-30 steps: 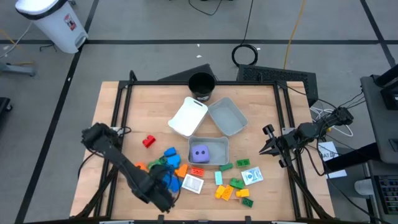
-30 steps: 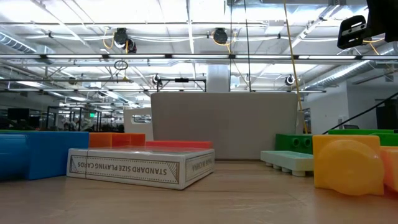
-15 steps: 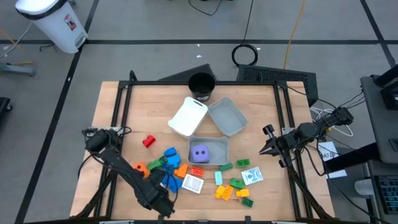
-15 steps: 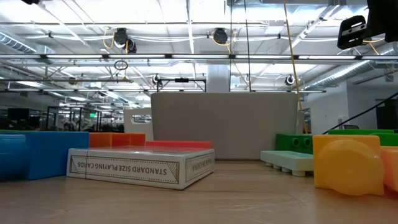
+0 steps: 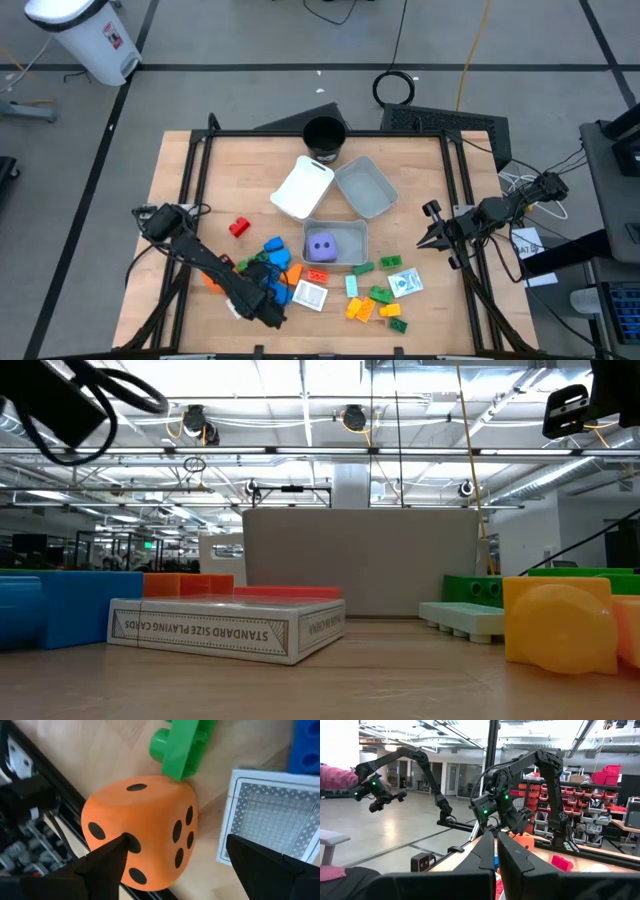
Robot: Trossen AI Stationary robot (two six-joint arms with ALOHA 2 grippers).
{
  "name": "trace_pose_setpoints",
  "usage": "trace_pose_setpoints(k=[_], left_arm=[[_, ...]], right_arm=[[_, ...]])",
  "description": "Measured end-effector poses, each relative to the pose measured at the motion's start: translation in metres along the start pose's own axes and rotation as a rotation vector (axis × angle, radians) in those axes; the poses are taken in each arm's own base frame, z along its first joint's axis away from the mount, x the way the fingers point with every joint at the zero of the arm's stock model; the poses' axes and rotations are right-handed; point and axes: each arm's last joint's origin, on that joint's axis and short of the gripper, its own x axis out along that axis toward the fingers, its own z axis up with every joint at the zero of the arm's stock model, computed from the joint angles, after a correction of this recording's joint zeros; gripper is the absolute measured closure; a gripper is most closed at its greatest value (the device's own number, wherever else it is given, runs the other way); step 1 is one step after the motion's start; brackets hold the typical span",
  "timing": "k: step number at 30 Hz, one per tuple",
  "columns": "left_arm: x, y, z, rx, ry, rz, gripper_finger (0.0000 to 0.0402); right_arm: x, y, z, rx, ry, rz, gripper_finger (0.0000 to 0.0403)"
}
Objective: Pick & Place Toys
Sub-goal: Put the orange die into the bottom gray bin
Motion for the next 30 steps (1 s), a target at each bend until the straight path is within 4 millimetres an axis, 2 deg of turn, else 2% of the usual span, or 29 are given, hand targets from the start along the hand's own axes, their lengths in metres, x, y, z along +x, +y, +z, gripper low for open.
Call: trace_pose_setpoints(k=[5,8,11,14,20,30], left_arm=[[-0.016,-0.004,-0.004,0.000,0.000,-0.077,0.0062],[-0.032,-0.002,-0.009,0.018,-0.141,-0.127,0.0062],[-0.046,0.013,-0.018,-0.010,-0.258,-0.181,0.0062],[-0.051,0.030,-0.028,-0.034,-0.282,-0.221,0.0062],[-0.034,0.035,-0.040,-0.049,-0.130,-0.178,0.0062],[0.009,0.029,-0.038,-0.009,-0.097,-0.090,0.0062]], right_arm=[[0.000,0.000,0.000,0.000,0.000,0.000,0.0403],[0.000,0.000,0.000,0.000,0.000,0.000,0.0403],[0.000,0.000,0.000,0.000,0.000,0.000,0.0403],[0.000,0.000,0.000,0.000,-0.001,0.000,0.0403],[0.000,0.000,0.000,0.000,0.001,0.000,0.0403],[0.000,0.000,0.000,0.000,0.000,0.000,0.0403]])
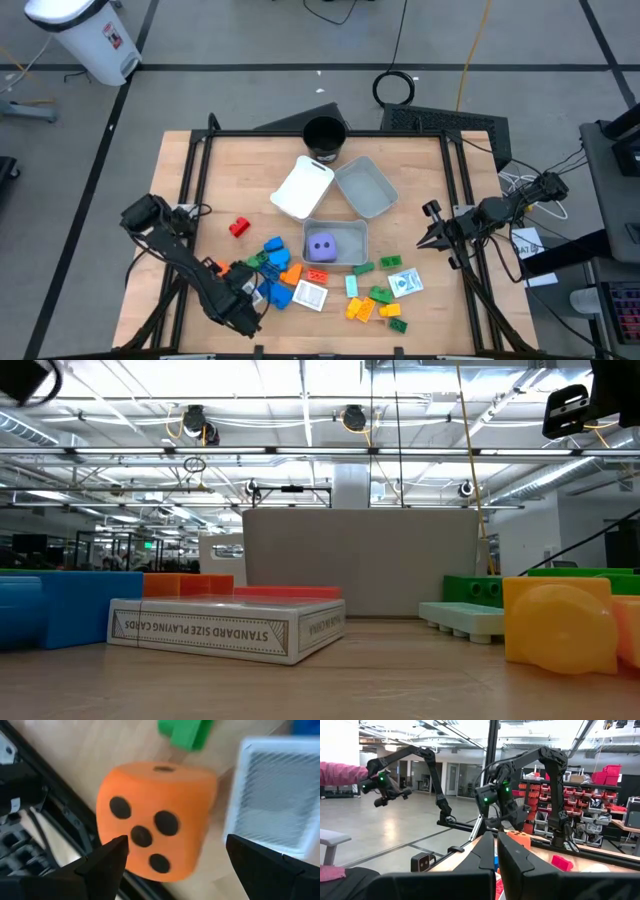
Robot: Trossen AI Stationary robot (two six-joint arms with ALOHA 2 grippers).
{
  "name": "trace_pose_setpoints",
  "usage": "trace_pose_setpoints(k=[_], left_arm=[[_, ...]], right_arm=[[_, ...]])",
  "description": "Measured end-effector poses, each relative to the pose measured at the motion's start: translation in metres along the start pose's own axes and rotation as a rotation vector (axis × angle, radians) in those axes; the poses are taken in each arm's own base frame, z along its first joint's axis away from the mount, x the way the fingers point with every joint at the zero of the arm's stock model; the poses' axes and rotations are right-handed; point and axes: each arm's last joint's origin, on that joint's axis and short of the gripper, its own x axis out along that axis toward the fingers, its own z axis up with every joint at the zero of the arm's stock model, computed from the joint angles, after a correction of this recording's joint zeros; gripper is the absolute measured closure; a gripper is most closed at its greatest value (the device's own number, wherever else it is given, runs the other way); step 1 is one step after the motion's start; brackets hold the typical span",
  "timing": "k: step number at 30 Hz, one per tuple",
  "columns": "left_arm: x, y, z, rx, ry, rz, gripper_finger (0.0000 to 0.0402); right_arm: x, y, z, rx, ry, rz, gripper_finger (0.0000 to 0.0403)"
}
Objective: Pick & Place Toys
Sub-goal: Put the orange die into the bottom gray bin
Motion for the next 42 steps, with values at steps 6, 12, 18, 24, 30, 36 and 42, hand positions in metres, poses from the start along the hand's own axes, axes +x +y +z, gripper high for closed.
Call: trace_pose_setpoints(k=[6,12,18,24,30,36,42], left_arm=[[0.016,0.004,-0.002,0.003,0.089,0.051,0.0062],[0.021,0.005,-0.001,-0.069,0.067,0.067,0.0062],[0.022,0.000,0.001,-0.063,-0.004,0.019,0.0062],[0.022,0.000,0.003,-0.071,-0.046,0.014,0.0069],[0.025,0.000,0.004,-0.194,-0.069,0.015,0.0152],[0.025,0.000,0.005,-0.273,-0.100,0.003,0.0192],[0.025,0.000,0.006,-0.319,-0.106,0.002,0.0192]], right_arm=[[0.000,0.000,0.000,0.000,0.000,0.000,0.0403],[0.000,0.000,0.000,0.000,0.000,0.000,0.0403],[0.000,0.000,0.000,0.000,0.000,0.000,0.0403],[0.000,0.000,0.000,0.000,0.000,0.000,0.0403],[0.000,0.000,0.000,0.000,0.001,0.000,0.0403],[0.000,0.000,0.000,0.000,0.000,0.000,0.0403],[0.000,0.000,0.000,0.000,0.001,0.000,0.0403]])
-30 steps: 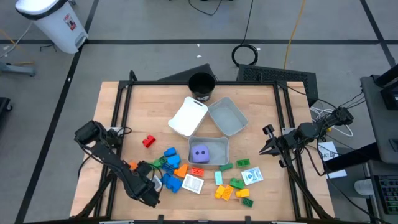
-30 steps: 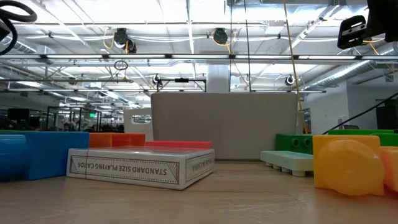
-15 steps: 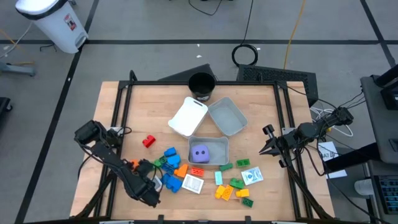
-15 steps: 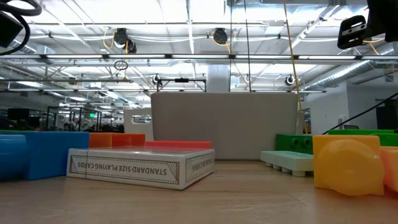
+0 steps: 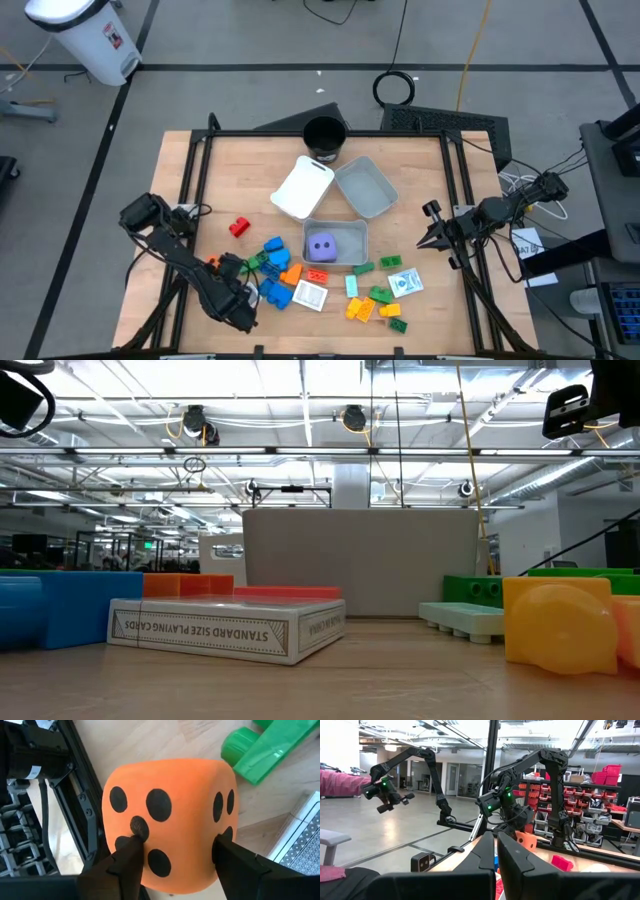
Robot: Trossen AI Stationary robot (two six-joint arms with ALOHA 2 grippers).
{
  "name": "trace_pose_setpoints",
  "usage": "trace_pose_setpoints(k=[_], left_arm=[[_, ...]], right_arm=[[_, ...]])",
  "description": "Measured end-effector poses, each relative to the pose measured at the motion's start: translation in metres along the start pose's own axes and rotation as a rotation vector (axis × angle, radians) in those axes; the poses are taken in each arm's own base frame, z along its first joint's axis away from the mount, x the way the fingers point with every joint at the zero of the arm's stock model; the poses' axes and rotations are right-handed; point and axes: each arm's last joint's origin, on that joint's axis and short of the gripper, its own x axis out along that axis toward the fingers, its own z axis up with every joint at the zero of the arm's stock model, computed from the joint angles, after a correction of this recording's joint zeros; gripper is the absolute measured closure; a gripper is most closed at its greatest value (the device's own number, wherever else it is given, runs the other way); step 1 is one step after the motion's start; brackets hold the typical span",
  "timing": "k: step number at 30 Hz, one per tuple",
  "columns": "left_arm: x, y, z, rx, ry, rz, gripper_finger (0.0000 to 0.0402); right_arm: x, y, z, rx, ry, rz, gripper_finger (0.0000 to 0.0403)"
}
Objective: Pick & Place Toys
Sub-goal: Put the orange die into the bottom gray bin
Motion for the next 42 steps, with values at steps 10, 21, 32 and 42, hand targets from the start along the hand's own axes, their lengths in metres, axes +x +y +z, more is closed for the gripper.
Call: trace_pose_setpoints(k=[10,21,32,42], left_arm=[[-0.029,-0.002,0.008,-0.033,0.020,-0.011,0.0206],[-0.082,0.014,0.015,-0.105,-0.077,-0.200,0.0236],[-0.129,0.027,0.045,-0.189,-0.514,-0.591,0.0242],[-0.152,-0.024,0.123,-0.035,-0.733,-0.785,0.0244]], right_arm=[[0.000,0.000,0.000,0.000,0.000,0.000,0.0403],[0.000,0.000,0.000,0.000,0.000,0.000,0.0403],[0.000,0.000,0.000,0.000,0.000,0.000,0.0403],[0.000,0.000,0.000,0.000,0.000,0.000,0.0403]])
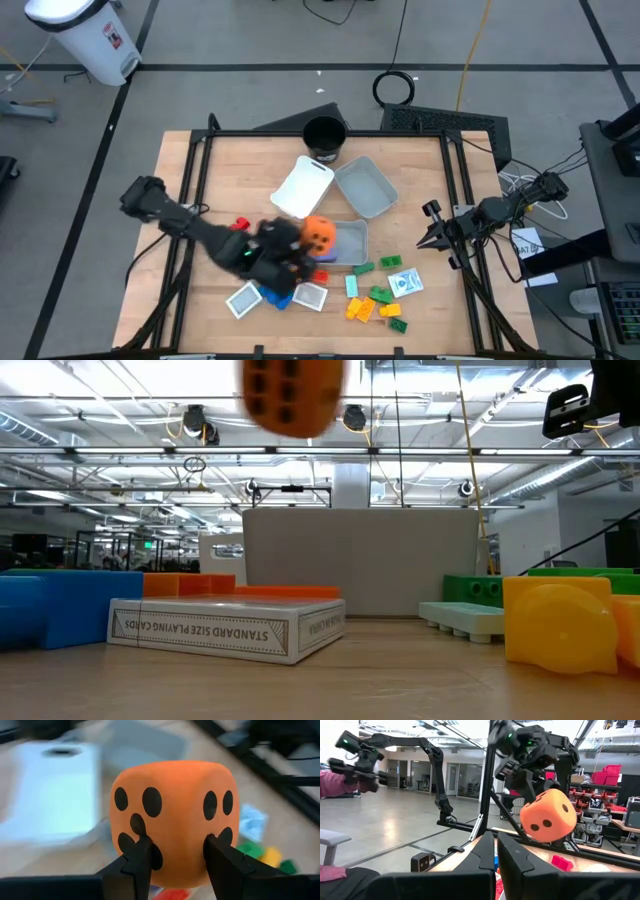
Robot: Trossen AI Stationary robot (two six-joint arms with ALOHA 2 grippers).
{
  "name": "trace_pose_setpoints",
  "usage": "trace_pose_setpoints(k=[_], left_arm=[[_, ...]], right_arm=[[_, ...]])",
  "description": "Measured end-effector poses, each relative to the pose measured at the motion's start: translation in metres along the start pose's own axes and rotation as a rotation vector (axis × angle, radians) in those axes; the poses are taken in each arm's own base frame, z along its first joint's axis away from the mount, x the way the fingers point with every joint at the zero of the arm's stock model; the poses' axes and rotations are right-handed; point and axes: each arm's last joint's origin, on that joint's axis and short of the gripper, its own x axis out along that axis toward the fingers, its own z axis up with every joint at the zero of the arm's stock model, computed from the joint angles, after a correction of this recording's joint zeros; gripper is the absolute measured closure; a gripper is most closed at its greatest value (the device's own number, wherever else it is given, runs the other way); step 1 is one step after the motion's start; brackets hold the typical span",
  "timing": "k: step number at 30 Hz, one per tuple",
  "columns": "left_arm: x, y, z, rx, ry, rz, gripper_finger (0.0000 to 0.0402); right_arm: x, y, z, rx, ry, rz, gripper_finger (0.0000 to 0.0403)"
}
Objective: Pick & Place Toys
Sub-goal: Put the orange die into the bottom gray bin
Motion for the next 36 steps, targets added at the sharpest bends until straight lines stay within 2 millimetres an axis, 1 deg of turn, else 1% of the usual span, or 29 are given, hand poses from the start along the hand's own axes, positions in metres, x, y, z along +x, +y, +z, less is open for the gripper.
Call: trace_pose_setpoints(k=[3,5,8,11,13,18,23,28,31,36], left_arm=[[0.027,-0.012,0.016,0.066,-0.009,-0.116,0.0245],[0.044,-0.017,0.023,0.113,-0.011,-0.180,0.0247],[0.069,-0.019,0.024,0.205,0.011,-0.209,0.0250],[0.086,-0.015,0.021,0.322,0.041,-0.187,0.0250],[0.091,-0.013,0.019,0.414,0.052,-0.169,0.0250],[0.092,-0.013,0.020,0.615,0.032,-0.168,0.0248],[0.091,-0.014,0.018,0.748,0.033,-0.188,0.0246],[0.100,-0.014,0.009,0.908,0.048,-0.176,0.0246],[0.108,-0.014,0.004,0.949,0.062,-0.162,0.0240],[0.122,-0.012,-0.004,0.960,0.097,-0.142,0.0241]], right_arm=[[0.000,0.000,0.000,0.000,0.001,0.000,0.0403],[0.000,0.000,0.000,0.000,-0.001,0.000,0.0403],[0.000,0.000,0.000,0.000,0.000,0.000,0.0403],[0.000,0.000,0.000,0.000,0.001,0.000,0.0403],[0.000,0.000,0.000,0.000,0.000,0.000,0.0403],[0.000,0.000,0.000,0.000,0.000,0.000,0.0403],[0.000,0.000,0.000,0.000,0.000,0.000,0.0403],[0.000,0.000,0.000,0.000,-0.001,0.000,0.0403],[0.000,0.000,0.000,0.000,0.001,0.000,0.0403],[0.000,0.000,-0.001,0.000,0.013,0.001,0.0403]])
